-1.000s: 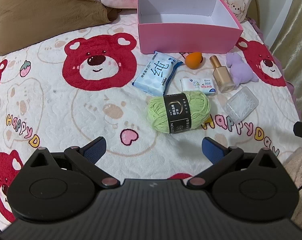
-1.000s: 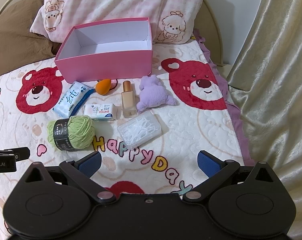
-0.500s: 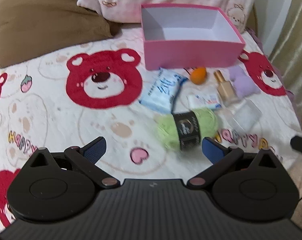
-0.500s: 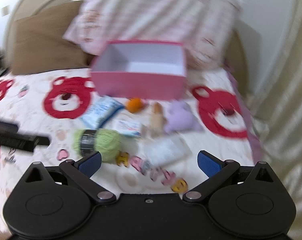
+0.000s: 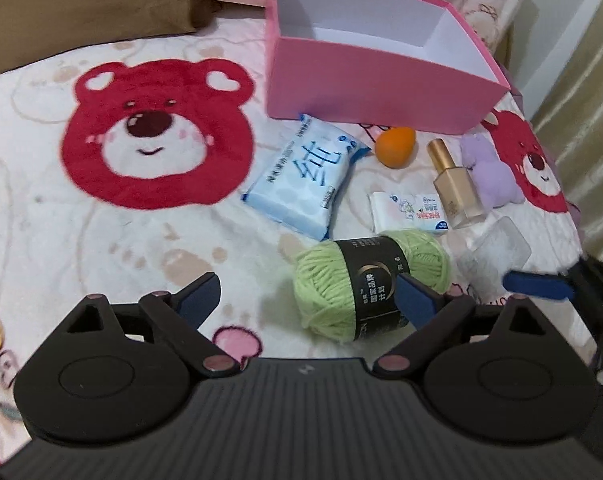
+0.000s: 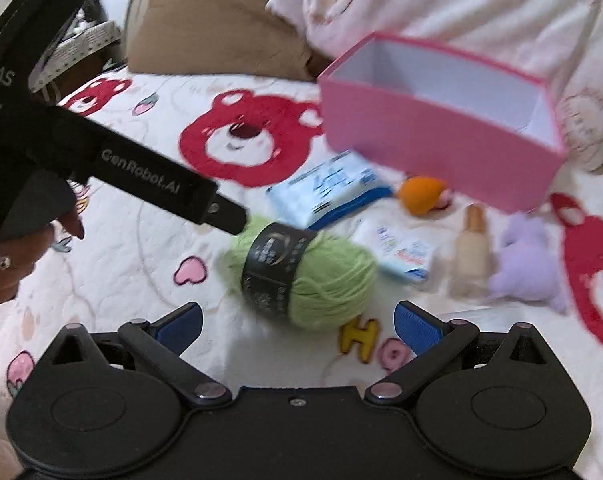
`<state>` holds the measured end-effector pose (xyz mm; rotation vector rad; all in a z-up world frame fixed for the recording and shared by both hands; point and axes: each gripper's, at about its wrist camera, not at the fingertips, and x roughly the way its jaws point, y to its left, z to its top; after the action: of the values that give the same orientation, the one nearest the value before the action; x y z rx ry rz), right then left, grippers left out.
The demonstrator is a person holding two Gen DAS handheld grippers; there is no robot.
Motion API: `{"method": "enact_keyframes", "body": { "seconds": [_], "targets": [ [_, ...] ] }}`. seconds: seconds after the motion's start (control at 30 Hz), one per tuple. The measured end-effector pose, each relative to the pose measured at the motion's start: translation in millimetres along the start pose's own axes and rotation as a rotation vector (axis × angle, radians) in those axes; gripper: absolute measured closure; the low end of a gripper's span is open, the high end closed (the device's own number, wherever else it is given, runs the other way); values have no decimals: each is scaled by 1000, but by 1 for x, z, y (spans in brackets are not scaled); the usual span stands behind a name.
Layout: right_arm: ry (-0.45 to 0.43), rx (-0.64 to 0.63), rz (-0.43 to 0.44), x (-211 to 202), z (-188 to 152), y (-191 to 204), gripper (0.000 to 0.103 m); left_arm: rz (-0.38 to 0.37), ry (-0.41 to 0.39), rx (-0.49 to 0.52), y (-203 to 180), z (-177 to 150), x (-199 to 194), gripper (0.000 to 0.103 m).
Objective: Organize objects
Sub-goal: 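Move the left tool to the green yarn ball and close on it, then carry the yarn ball with the left tool into the pink box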
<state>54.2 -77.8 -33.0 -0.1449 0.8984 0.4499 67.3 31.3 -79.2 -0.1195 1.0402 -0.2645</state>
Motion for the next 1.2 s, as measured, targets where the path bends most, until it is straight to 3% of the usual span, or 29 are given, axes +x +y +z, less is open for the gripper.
{"method": "enact_keyframes", "body": {
  "seconds": [0.2, 0.23, 0.33, 0.4, 0.47, 0.53, 0.67, 0.9, 1.2],
  "targets": [
    [11, -67, -28, 28, 4, -3, 0, -75, -7, 22, -3, 0, 23, 10],
    [38, -212, 111, 34, 4, -7, 1, -88, -5, 18, -3, 0, 26, 12],
    [51, -174, 95, 50, 0, -11, 2, -107, 0, -9, 0, -3, 36, 20],
    [35, -146, 98, 54, -4, -15, 3, -164, -3, -41, 4, -6, 39, 28],
    [31, -91, 144, 55, -5, -20, 7, -213, 11, -61, 4, -8, 43, 33],
    [31, -82, 168, 57, -5, -18, 11, -210, 3, -50, -1, -11, 45, 35],
    [38, -92, 148, 62, -8, -11, 16, -212, -15, -16, -9, -15, 39, 40],
    [2, -66, 118, 36, -7, -8, 20, -239, -8, 6, -19, -13, 20, 40],
    [-131, -78, 59, -9, 15, -12, 20, -245, -115, 139, -48, 20, -30, 40]
  ]
}}
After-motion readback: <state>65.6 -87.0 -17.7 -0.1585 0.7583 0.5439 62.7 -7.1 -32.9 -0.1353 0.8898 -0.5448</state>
